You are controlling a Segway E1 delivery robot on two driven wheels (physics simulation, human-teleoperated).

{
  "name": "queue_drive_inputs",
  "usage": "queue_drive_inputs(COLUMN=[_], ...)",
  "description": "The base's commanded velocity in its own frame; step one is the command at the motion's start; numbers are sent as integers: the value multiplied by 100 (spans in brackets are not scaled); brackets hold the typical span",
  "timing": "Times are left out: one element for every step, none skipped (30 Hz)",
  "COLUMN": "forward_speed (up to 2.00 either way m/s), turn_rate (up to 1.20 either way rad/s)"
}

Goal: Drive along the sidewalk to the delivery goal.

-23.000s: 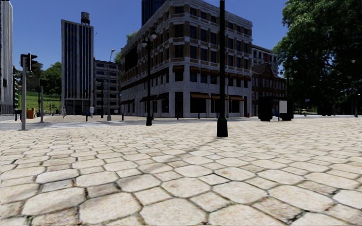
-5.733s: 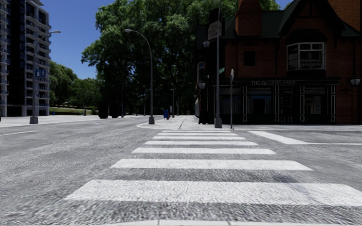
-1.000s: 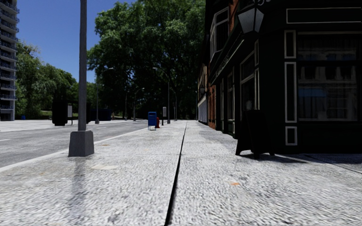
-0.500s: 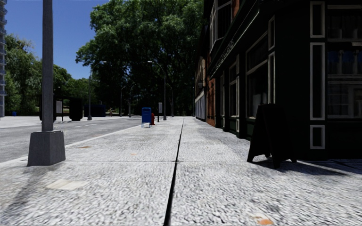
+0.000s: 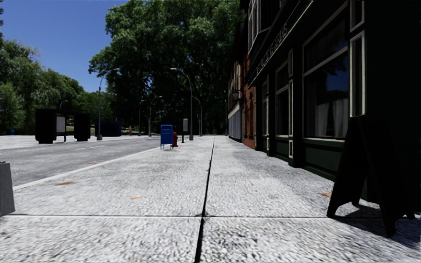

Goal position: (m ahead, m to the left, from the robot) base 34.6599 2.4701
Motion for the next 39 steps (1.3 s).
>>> queue_drive_inputs(forward_speed=[200,200,200,200,200,200,200,200,200,200,200,200,200,200,200,200,200,200,200,200,200,200,200,200,200,200,200,200,200,200,200,200,200,200,200,200,200,200,200], turn_rate=[0,0,0,0,0,0,0,0,0,0,0,0,0,0,0,0,0,0,0,0,0,0,0,0,0,0,0,0,0,0,0,0,0,0,0,0,0,0,0])
